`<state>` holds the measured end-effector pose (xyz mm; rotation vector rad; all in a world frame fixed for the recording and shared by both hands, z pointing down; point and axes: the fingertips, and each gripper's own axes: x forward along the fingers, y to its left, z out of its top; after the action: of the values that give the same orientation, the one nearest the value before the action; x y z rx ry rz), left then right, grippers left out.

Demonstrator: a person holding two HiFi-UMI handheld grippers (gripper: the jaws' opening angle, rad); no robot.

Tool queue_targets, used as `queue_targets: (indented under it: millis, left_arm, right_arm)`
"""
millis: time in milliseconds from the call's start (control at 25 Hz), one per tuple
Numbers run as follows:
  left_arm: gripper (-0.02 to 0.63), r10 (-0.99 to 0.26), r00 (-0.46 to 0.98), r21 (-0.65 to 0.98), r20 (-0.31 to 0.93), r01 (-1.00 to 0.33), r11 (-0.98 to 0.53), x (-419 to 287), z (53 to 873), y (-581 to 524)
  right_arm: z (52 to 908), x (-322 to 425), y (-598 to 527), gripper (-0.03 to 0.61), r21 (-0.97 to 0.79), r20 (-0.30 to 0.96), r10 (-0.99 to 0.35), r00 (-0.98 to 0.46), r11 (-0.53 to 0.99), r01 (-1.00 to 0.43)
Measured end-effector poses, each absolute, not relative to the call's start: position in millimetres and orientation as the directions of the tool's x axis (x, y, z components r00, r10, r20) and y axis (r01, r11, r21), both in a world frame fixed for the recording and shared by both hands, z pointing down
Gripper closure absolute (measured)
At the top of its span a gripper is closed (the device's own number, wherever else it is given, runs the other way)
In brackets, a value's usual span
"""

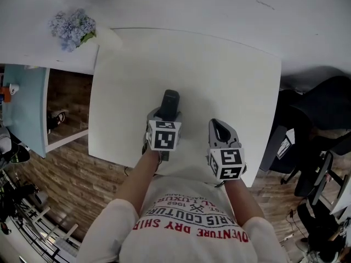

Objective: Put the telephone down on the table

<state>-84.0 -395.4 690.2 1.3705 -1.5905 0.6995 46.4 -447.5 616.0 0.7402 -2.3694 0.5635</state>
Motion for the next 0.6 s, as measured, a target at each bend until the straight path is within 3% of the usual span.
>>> queue_targets:
  millis: [480, 600]
  left_arm:
    - [0.32, -0.479, 0.079, 0.189, 0.874, -0.964, 0.187, -81.6, 687.9, -395.2]
    - [0.284, -0.509, 0.122, 0.231, 0.852, -0.96, 0.157, -77.6, 683.5, -395.2]
  right_arm:
    - [616.9, 46.4, -448.0, 0.554, -0.226, 0.636, -0.384, -0.67, 0.737, -0.637]
    - [615.1, 48.0, -445.6, 0.554, -0.225, 0.634, -0.387, -0.669, 0.736, -0.638]
